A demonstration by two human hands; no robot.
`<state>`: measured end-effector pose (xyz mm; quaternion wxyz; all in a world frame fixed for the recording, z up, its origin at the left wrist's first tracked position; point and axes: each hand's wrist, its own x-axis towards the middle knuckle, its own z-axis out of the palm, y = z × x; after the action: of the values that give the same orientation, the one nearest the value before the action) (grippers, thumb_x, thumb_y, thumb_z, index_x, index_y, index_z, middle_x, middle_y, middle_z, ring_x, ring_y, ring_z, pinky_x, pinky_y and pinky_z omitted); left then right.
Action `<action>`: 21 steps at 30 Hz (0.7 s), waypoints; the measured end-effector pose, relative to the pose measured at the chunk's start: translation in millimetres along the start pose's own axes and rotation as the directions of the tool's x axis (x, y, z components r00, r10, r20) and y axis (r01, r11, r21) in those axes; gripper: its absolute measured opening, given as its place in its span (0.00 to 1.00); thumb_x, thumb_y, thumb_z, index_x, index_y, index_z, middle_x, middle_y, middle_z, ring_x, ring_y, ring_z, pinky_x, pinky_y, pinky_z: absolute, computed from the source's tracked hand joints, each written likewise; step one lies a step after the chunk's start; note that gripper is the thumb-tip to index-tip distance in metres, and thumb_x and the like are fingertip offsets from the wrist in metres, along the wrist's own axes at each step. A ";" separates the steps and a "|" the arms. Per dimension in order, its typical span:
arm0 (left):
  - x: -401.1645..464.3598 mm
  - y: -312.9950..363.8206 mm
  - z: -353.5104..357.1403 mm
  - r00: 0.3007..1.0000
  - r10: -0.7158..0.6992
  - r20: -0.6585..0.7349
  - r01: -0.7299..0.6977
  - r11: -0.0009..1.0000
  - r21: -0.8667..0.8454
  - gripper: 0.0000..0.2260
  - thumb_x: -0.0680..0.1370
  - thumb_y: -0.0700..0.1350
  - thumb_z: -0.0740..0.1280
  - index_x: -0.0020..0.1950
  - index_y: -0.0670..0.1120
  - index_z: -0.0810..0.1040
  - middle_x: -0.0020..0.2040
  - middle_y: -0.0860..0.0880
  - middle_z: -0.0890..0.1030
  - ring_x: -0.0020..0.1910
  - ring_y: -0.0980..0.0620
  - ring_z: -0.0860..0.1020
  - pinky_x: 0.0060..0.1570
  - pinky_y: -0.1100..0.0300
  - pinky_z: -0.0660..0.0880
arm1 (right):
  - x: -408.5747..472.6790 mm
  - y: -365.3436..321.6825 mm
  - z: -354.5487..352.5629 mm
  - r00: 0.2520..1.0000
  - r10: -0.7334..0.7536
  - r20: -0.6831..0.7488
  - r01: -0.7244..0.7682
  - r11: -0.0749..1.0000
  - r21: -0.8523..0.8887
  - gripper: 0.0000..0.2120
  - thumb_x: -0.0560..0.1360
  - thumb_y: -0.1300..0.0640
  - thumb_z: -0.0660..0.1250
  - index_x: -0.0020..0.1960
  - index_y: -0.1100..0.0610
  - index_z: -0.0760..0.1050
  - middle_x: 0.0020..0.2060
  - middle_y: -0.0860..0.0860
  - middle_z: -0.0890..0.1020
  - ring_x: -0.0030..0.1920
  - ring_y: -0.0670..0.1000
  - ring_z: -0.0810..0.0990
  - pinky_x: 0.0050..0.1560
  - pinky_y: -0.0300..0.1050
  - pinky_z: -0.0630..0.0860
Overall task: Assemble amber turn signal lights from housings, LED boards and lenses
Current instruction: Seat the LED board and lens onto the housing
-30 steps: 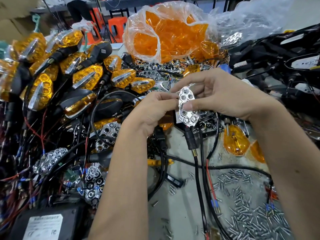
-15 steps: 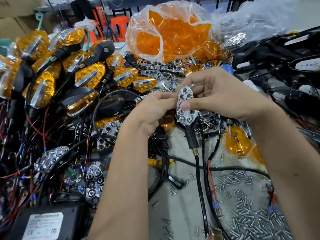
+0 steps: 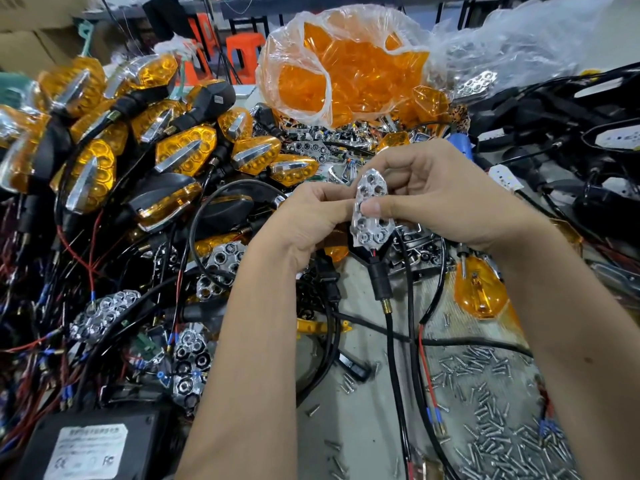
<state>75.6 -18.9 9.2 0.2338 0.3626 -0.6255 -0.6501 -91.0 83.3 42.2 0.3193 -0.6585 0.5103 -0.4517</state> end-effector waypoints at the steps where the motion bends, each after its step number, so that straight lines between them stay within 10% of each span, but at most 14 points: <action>1: 0.8 -0.4 -0.2 1.000 0.008 0.004 -0.008 1.000 0.012 0.04 0.76 0.40 0.76 0.42 0.46 0.88 0.38 0.48 0.86 0.33 0.54 0.82 0.33 0.61 0.78 | 0.2 -0.4 0.3 1.000 -0.009 -0.017 0.009 1.000 0.022 0.09 0.77 0.60 0.76 0.56 0.58 0.83 0.45 0.66 0.85 0.45 0.77 0.79 0.45 0.76 0.76; 5: 1.8 -1.4 0.4 1.000 0.013 0.004 -0.014 0.999 0.038 0.12 0.77 0.39 0.74 0.34 0.50 0.87 0.35 0.50 0.85 0.30 0.56 0.81 0.31 0.63 0.76 | 0.7 -0.7 -2.5 1.000 0.004 0.017 -0.005 1.000 0.023 0.14 0.75 0.58 0.78 0.59 0.52 0.82 0.35 0.71 0.77 0.33 0.72 0.71 0.37 0.56 0.69; 12: 6.0 -2.4 0.7 0.998 -0.019 -0.061 0.017 0.999 -0.034 0.10 0.79 0.37 0.72 0.39 0.48 0.85 0.36 0.49 0.85 0.35 0.53 0.82 0.36 0.60 0.78 | 1.2 -1.2 0.8 1.000 0.010 0.009 -0.009 0.999 -0.038 0.16 0.72 0.62 0.80 0.57 0.56 0.82 0.37 0.48 0.79 0.30 0.48 0.73 0.35 0.37 0.72; 21: 3.0 -0.2 3.5 0.998 -0.030 -0.059 0.021 0.989 -0.145 0.11 0.81 0.35 0.69 0.62 0.33 0.80 0.45 0.41 0.82 0.38 0.48 0.80 0.40 0.55 0.78 | 1.2 -0.4 3.5 0.999 -0.010 -0.038 0.008 0.999 -0.035 0.16 0.70 0.62 0.80 0.57 0.56 0.84 0.39 0.54 0.76 0.36 0.47 0.74 0.40 0.39 0.75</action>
<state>71.0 -18.9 8.3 0.2700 0.3726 -0.5646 -0.6851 -87.5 82.1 41.5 0.2959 -0.6576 0.5211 -0.4566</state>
